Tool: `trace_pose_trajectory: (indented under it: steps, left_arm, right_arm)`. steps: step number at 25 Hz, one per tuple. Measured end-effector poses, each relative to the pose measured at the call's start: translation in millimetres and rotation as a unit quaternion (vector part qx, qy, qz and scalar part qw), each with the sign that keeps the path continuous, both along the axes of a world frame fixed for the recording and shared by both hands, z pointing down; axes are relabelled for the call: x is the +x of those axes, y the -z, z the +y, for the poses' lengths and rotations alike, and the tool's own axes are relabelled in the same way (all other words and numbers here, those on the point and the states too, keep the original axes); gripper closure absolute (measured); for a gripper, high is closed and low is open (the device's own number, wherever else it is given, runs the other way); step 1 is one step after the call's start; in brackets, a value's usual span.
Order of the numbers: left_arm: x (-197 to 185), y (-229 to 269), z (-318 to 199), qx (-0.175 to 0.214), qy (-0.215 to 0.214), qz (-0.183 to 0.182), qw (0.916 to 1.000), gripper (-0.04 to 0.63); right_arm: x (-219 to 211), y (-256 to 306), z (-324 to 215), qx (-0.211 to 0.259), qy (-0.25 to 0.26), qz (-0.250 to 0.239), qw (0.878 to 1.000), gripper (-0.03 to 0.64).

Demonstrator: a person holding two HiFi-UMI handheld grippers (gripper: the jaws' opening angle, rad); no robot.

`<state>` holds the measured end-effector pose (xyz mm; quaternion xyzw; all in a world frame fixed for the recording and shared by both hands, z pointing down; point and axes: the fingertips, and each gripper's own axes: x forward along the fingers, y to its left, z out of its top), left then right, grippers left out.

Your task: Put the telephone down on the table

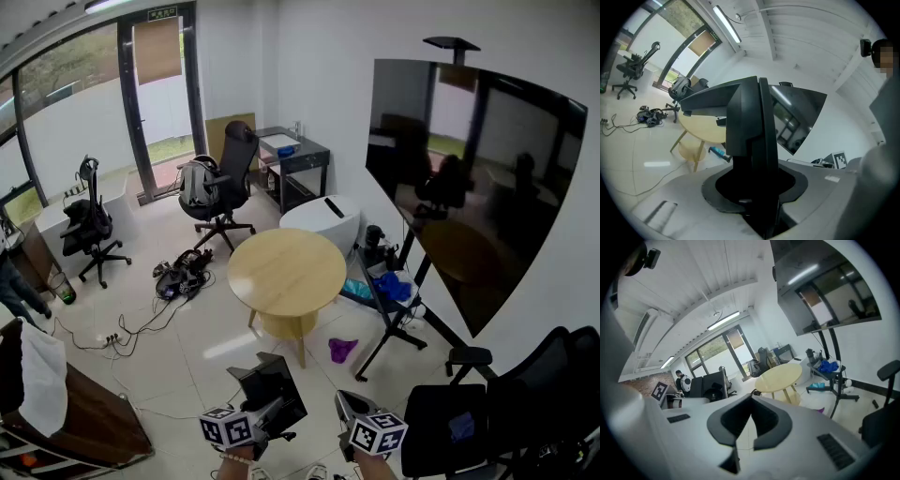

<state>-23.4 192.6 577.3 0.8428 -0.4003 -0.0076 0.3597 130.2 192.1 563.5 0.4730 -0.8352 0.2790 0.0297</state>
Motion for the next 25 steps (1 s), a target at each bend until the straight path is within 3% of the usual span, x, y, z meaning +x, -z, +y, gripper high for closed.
trace_pose_trajectory:
  steps: [7,13,25]
  left_arm:
    - [18.0,-6.9,-3.0,-0.001,0.024,0.01,0.9997,0.434]
    - [15.9,-13.9,-15.8,-0.012,0.034,0.007,0.9993,0.434]
    - [14.5,-23.2,-136.7,-0.013,0.011,0.026,0.9995,0.434]
  right_arm:
    - [28.9,-15.0,-9.4,-0.011,0.008,-0.022,1.0,0.606]
    - [29.6,-25.2,-26.0,-0.023,0.014,-0.036,0.999,0.606]
    - [29.4,-19.8,-129.6,-0.013,-0.008,-0.022,1.0,0.606]
